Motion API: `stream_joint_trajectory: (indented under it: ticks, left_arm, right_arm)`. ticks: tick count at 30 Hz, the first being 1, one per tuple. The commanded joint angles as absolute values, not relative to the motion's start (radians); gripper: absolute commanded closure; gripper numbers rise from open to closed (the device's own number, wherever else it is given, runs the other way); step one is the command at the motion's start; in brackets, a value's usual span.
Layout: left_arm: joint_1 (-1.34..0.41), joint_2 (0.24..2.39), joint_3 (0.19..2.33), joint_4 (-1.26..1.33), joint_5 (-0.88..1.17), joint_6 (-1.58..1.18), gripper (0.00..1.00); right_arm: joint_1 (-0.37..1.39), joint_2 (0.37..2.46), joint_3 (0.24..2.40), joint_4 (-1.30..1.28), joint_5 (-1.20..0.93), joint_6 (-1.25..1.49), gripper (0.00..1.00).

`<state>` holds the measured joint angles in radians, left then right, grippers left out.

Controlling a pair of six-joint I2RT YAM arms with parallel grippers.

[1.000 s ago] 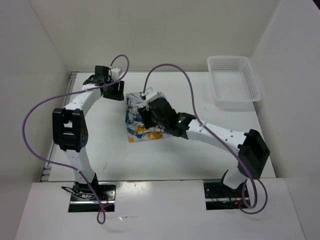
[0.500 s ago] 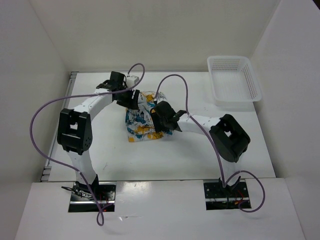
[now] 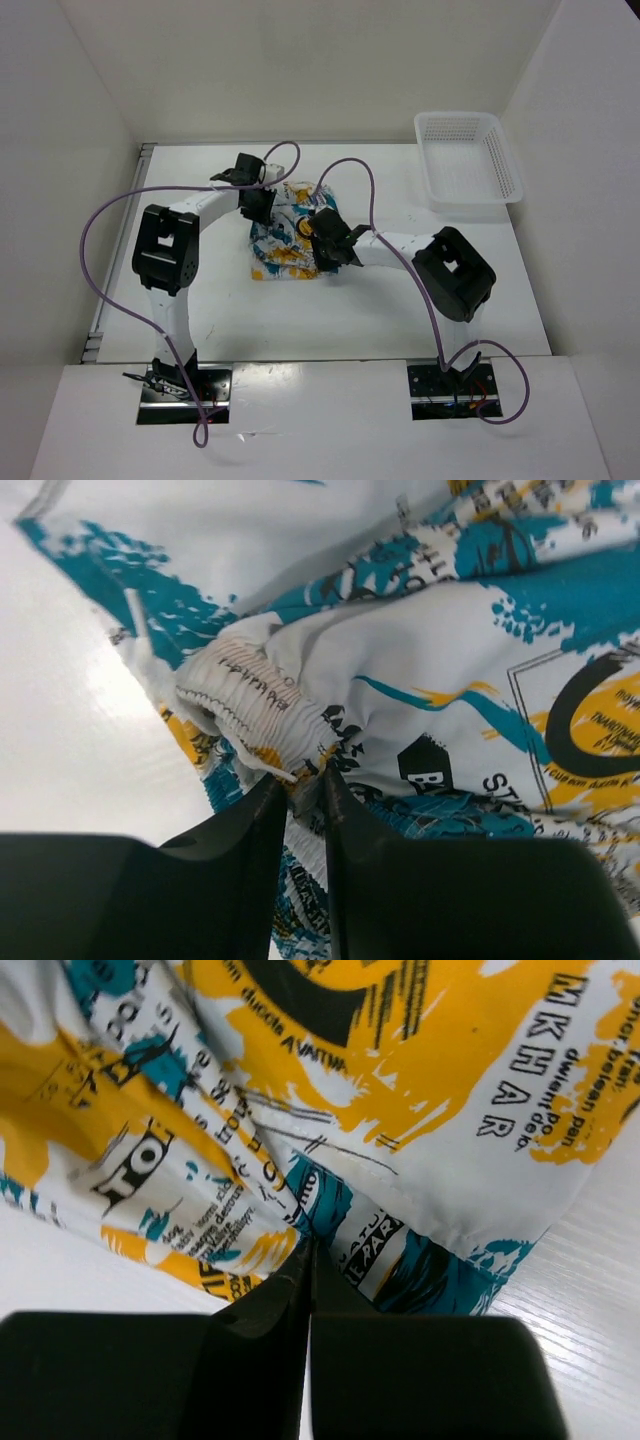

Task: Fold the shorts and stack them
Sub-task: Fold the shorts

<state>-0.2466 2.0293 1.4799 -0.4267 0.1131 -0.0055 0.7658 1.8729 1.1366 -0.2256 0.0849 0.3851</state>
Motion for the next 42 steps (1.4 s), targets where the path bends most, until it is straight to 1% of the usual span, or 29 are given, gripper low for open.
stream_joint_trajectory:
  ticks: [1,2,4,5,6,7,8,10,12,15,17,20,21,24,25,29,33,35,39,40,42]
  left_arm:
    - [-0.232,2.051,1.588,-0.385,0.069,0.0,0.72]
    - [-0.232,2.042,1.597,-0.385,0.083,0.0,0.66]
    - [-0.232,2.02,1.597,-0.397,0.103,0.0,0.6]
    - [-0.232,1.994,1.586,-0.409,0.103,0.0,0.57]
    - [-0.223,1.981,1.576,-0.41,0.113,0.0,0.49]
    - [-0.222,1.964,1.565,-0.438,0.123,0.0,0.46]
    - [-0.222,1.924,1.537,-0.451,0.132,0.0,0.43]
    - [-0.222,1.867,1.497,-0.472,0.169,0.0,0.38]
    - [-0.213,1.781,1.458,-0.501,0.214,0.0,0.38]
    - [-0.213,1.75,1.457,-0.57,0.274,0.0,0.38]
    - [-0.213,1.741,1.396,-0.571,0.302,0.0,0.38]
    - [-0.222,1.753,1.297,-0.546,0.275,0.0,0.39]
    - [-0.233,1.753,1.273,-0.523,0.259,0.0,0.41]
    - [-0.244,1.779,1.22,-0.5,0.221,0.0,0.42]
    - [-0.244,1.796,1.22,-0.491,0.221,0.0,0.45]
    - [-0.244,1.81,1.198,-0.491,0.167,0.0,0.51]
    - [-0.244,1.81,1.167,-0.482,0.146,0.0,0.51]
    - [-0.253,1.801,1.158,-0.482,0.124,0.0,0.51]
    - [-0.253,1.747,1.158,-0.492,0.124,0.0,0.44]
    - [-0.253,1.724,1.175,-0.508,0.124,0.0,0.41]
    - [-0.253,1.629,1.201,-0.523,0.146,0.0,0.35]
  right_arm:
    - [0.772,1.894,1.129,-0.252,0.057,0.377,0.99]
    - [0.772,1.894,1.138,-0.252,0.048,0.377,0.97]
    - [0.772,1.865,1.147,-0.252,0.048,0.356,0.9]
    - [0.772,1.853,1.157,-0.252,0.038,0.356,0.77]
    - [0.772,1.841,1.157,-0.252,0.038,0.345,0.71]
    - [0.772,1.806,1.157,-0.242,0.038,0.333,0.68]
    - [0.772,1.784,1.157,-0.242,0.038,0.333,0.62]
    - [0.772,1.737,1.157,-0.21,0.054,0.333,0.57]
    - [0.762,1.658,1.132,-0.186,0.067,0.333,0.53]
    - [0.717,1.611,1.12,-0.152,0.057,0.348,0.53]
    - [0.675,1.611,1.138,-0.152,0.031,0.377,0.53]
    - [0.605,1.675,1.176,-0.175,0.018,0.409,0.57]
    - [0.582,1.716,1.177,-0.175,0.018,0.41,0.6]
    - [0.551,1.791,1.2,-0.206,0.009,0.448,0.65]
    - [0.537,1.802,1.2,-0.206,-0.008,0.457,0.65]
    - [0.526,1.781,1.155,-0.17,-0.017,0.488,0.67]
    - [0.517,1.709,1.12,-0.158,0.015,0.488,0.67]
    - [0.503,1.691,1.109,-0.158,0.025,0.488,0.65]
    - [0.459,1.632,1.109,-0.176,0.048,0.479,0.56]
    - [0.436,1.596,1.109,-0.187,0.06,0.479,0.53]
    - [0.405,1.551,1.098,-0.196,0.072,0.469,0.49]
